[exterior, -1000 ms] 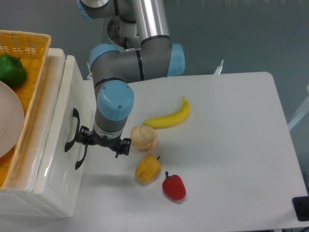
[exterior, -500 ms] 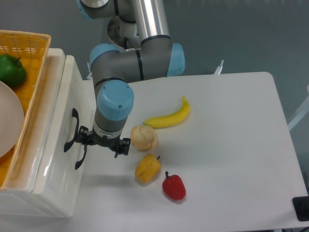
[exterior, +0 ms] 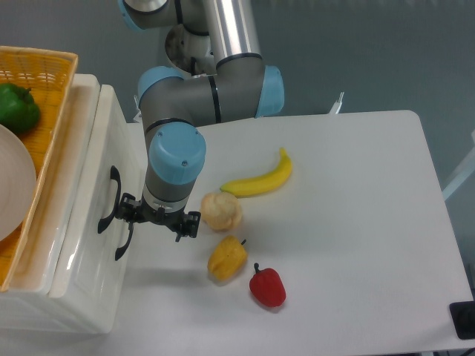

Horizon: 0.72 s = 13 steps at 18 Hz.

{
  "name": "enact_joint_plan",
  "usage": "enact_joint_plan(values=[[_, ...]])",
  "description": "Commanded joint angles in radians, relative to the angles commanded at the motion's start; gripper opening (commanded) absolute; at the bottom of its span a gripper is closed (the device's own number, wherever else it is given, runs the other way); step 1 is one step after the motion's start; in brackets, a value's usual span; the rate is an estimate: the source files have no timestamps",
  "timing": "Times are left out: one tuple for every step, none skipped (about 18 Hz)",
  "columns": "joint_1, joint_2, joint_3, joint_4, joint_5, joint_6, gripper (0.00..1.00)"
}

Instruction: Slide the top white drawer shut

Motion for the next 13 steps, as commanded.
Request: enact_joint_plan(values=[[0.006,0.002,0.002,0.000,0.002,0.000,1.00],[0.011,0.005,0.002,0.000,0.003,0.006,1.00],[0.017,0.008,0.002,0.002,0.005,0.012,1.00],[0.024,0.008,0.005,0.009,0.008,0.021,1.00],[0.031,0.005,0.008,0.011,0.012,0.043,1.00],[0.044,0.008,0.009,0.009,0.023,0.069,1.00],[0.064,0.015,0.009,0.006,0.040,0.081,1.00],[0.078,0.023,0.014,0.006,0.049,0.084,1.00],[0.084,0.026,0.018,0.006,0.061,0.092,1.00],[0.090,0.029,0.023,0.006,0.087,0.113,1.00],[0.095,0.034,0.025,0.006,0.124,0.156,1.00],[0.103,0.044,0.026,0.005,0.156,0.220,1.00],[0.109,0.049,0.026,0.005,0.179,0.294,1.00]])
